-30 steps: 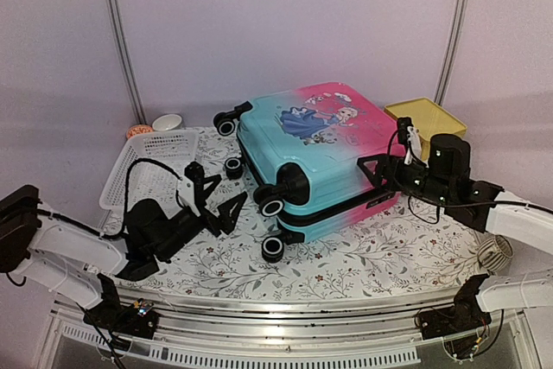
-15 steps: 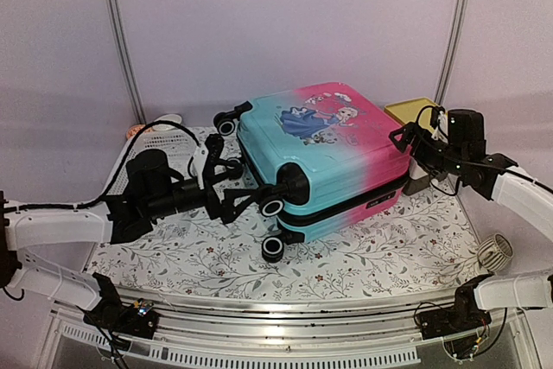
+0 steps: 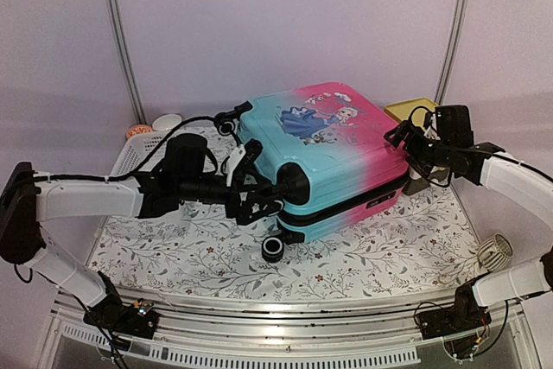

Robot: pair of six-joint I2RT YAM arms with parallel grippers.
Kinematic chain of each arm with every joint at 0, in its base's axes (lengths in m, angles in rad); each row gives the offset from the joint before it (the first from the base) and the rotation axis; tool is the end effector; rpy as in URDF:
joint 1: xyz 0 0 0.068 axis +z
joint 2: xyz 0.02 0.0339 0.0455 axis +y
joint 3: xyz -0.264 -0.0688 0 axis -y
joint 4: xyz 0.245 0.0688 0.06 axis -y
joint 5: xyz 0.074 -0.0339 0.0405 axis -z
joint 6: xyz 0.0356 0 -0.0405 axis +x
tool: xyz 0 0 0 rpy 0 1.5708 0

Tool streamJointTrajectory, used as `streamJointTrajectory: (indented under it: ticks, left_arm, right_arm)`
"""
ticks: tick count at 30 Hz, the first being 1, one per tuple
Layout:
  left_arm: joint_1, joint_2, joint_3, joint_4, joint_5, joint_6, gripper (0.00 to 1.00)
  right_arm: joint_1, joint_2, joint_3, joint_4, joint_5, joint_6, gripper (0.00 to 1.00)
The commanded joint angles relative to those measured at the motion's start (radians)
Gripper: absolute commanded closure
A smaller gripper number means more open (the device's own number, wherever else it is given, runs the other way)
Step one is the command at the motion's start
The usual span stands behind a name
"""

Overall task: Open, take out, and arrange the luggage
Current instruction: Unzip the zipper of the luggage, then rotate the luggage at the center of the board.

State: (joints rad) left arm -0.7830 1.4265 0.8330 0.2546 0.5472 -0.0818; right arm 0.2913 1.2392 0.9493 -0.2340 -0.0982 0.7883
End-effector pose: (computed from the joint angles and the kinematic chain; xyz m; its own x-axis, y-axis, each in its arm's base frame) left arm 0.2117 -0.2369 0.2528 -0.3125 0.2126 -0.9258 0.9278 0.2775 -0.2495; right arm 0.2679 0.0840 0.2958 -0.5982 0.5574 -0.5757 0.0810 0.7568 0.6486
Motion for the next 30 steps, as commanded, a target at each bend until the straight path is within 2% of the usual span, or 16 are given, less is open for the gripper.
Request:
streamJointTrajectory:
  ticks: [1,8,12,24,30]
  left_arm:
    - [0.016,0.062,0.078,-0.081,0.058,0.028,0.08]
    - [0.002,0.107,0.110,-0.149,0.087,0.039,0.22]
    - [-0.067,0.112,0.101,-0.152,0.083,0.051,0.27]
    - [-0.290,0.100,0.101,-0.128,0.039,0.018,0.31]
    - [-0.343,0.218,0.159,-0.016,-0.018,-0.057,0.31]
  right_arm:
    - [-0.004,0.020,0.030,0.003,0.026,0.017,0.00]
    - [-0.004,0.042,0.030,-0.001,0.037,0.018,0.01]
    - [-0.002,0.077,0.041,0.018,0.000,-0.003,0.02]
    - [0.152,0.287,0.228,0.041,-0.069,-0.108,0.03]
    - [0.174,0.358,0.318,0.026,0.003,-0.140,0.02]
